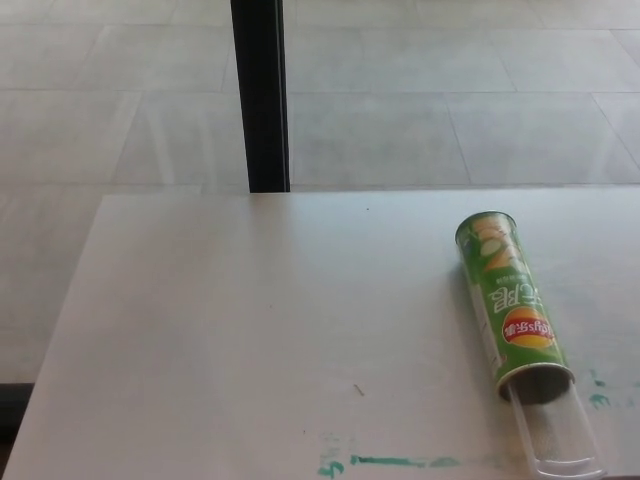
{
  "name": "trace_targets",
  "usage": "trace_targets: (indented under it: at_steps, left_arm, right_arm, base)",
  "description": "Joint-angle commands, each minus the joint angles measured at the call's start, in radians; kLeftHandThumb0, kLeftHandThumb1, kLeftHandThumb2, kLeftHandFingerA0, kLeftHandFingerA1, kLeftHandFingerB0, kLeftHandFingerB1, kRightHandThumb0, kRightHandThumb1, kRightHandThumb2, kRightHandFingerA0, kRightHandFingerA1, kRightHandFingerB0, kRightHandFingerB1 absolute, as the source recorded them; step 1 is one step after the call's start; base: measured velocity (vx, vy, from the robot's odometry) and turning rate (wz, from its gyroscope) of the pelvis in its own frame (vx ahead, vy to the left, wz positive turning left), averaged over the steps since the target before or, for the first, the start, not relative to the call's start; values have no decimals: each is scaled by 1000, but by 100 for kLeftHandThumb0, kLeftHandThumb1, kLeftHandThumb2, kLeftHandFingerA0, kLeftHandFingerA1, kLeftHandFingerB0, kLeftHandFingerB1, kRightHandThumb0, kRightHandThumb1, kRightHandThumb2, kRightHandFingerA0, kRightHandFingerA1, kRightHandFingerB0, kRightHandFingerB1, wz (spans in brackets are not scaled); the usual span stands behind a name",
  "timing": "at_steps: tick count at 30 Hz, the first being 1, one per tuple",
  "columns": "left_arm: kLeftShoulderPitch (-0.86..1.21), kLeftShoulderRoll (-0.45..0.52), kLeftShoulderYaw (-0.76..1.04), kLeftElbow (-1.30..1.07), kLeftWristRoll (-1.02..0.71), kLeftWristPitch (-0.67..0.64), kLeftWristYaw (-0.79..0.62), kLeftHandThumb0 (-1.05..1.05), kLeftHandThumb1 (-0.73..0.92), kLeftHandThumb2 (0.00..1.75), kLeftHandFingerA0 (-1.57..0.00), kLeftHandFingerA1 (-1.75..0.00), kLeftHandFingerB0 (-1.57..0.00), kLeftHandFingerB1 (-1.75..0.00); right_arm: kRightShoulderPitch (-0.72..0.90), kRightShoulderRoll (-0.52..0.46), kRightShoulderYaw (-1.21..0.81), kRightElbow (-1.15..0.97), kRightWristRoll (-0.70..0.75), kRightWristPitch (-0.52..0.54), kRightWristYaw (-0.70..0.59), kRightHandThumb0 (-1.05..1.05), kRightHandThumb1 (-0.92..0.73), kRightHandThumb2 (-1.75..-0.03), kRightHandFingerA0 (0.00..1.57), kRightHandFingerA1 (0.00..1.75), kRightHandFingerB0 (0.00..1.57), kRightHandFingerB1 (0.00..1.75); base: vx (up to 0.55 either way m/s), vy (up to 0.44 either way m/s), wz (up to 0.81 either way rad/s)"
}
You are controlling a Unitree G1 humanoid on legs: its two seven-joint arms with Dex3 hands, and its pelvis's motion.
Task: Use the right hand as a fist to push the chips tray inside its container kept in the middle of the desk
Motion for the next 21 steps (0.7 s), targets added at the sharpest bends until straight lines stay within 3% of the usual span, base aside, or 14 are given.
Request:
trace_targets:
  at_steps: [1,2,3,4,5,8,9,11,12,21]
  left_arm:
    - [3,34,-12,6,-10,28,-10,-43,46,159,-30,-94,-5,-71]
    - [3,34,-12,7,-12,28,-10,-43,46,160,-29,-94,-4,-71]
    - [8,34,-4,8,-21,29,-16,-33,72,144,-28,-80,-8,-67]
    - [11,34,-2,8,-24,29,-19,-33,72,144,-28,-80,-8,-67]
    - [14,36,-10,4,-17,24,-17,-50,42,164,-31,-97,-8,-75]
    - [17,37,-6,-2,-28,27,-23,-46,41,164,-32,-99,-10,-77]
    - [22,39,-11,-4,-24,23,-25,-31,70,141,-35,-82,-17,-71]
    - [28,39,-16,-13,-23,23,-29,-31,69,142,-37,-84,-18,-72]
    - [29,40,-3,-12,-38,33,-24,-45,38,167,-35,-102,-12,-79]
    - [38,49,-9,-8,-35,28,-31,-46,39,164,-33,-99,-10,-76]
  right_arm:
    - [166,-41,120,-221,16,-52,190,-67,-81,-65,75,50,51,37]
    - [176,-43,123,-232,14,-52,191,-68,-81,-65,75,50,51,37]
    - [194,-46,132,-255,7,-48,194,-70,-80,-65,75,51,51,38]
    - [200,-48,135,-263,5,-45,194,-70,-80,-65,75,51,51,38]
    - [209,-54,140,-277,5,-37,200,-70,-80,-65,76,53,52,38]
    - [250,-65,132,-294,-30,-101,214,-64,-79,-65,79,54,55,40]
    - [253,-65,131,-287,-32,-123,219,-64,-78,-64,81,55,57,41]
    - [265,-68,125,-291,-32,-135,229,-63,-78,-63,82,57,57,41]
    - [271,-68,125,-295,-36,-140,233,-63,-78,-64,83,57,57,41]
    - [320,-108,107,-320,-103,-256,289,-64,-80,-64,85,64,64,42]
  base:
    - [0,0,0]
    - [0,0,0]
    - [0,0,0]
    - [0,0,0]
    - [0,0,0]
    - [0,0,0]
    - [0,0,0]
    - [0,0,0]
    - [0,0,0]
    - [0,0,0]
